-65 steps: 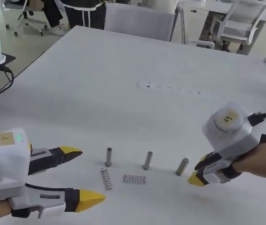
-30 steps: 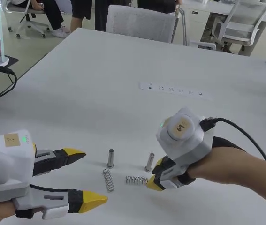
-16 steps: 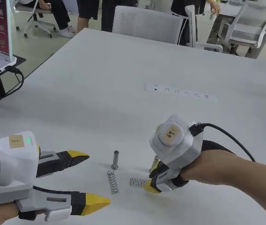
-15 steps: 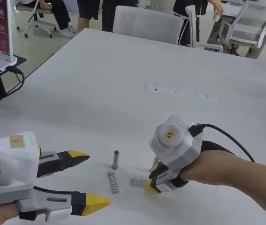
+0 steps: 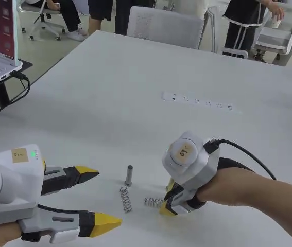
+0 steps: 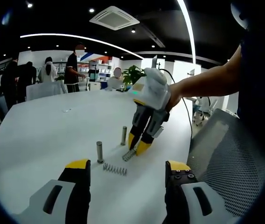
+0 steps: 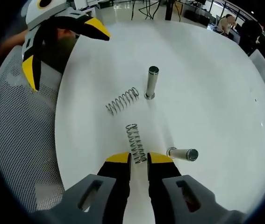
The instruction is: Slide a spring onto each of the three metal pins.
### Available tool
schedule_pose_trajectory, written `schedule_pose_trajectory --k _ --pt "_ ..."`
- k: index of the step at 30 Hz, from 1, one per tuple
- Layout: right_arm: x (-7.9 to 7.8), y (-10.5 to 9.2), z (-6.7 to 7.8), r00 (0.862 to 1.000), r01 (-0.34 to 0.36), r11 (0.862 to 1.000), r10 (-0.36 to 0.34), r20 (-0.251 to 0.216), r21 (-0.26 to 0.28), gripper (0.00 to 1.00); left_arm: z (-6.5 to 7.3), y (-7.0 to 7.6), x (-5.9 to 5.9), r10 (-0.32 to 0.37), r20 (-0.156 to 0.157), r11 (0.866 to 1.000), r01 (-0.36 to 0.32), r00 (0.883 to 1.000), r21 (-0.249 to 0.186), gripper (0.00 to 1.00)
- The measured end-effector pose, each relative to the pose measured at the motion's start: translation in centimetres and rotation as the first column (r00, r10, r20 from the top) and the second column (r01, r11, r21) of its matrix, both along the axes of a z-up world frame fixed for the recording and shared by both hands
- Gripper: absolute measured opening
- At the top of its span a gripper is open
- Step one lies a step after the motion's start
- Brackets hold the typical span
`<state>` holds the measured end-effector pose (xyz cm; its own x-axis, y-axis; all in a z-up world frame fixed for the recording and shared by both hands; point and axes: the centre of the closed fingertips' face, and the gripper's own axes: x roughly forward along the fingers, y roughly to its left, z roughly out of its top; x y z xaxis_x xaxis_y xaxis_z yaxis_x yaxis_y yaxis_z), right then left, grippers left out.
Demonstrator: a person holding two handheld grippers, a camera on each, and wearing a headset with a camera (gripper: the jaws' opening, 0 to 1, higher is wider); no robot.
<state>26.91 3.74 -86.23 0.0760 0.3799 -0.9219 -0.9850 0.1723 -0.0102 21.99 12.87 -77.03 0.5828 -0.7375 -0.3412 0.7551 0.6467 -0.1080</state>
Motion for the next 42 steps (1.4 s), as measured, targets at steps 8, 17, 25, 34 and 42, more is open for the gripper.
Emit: schedule_pose_trajectory --k 8,17,25,34,42 --pt "-0.4 0.0 0.0 0.999 -0.034 0.999 0.035 0.016 -0.011 0.09 -0.1 0.0 0.0 0.004 -0.004 1.0 -0.004 1.0 -0.006 0.59" --pt "-1.0 -0.1 0.4 0.998 -0.063 0.998 0.063 0.015 -0.014 0.08 -0.1 -0.1 -0.1 -0.003 -0.003 1.0 0.003 1.0 -0.004 0.58" --pt "-2.3 0.1 2.3 0.994 -0.106 0.994 0.106 0.017 -0.007 0.08 -0.2 -0.7 -0.2 -0.027 -0.005 1.0 0.027 1.0 -0.001 0.54" --pt "-4.2 1.5 4.9 0.982 -0.187 0.982 0.186 0.024 0.029 0.08 -0.4 -1.8 -0.7 -0.075 -0.006 0.997 0.076 0.997 0.017 0.5" --pt "-5.3 3.1 6.6 0.97 -0.24 0.969 0.238 0.04 0.056 0.08 -0.2 -2.5 -0.8 -0.11 0.006 0.994 0.11 0.994 0.027 0.44"
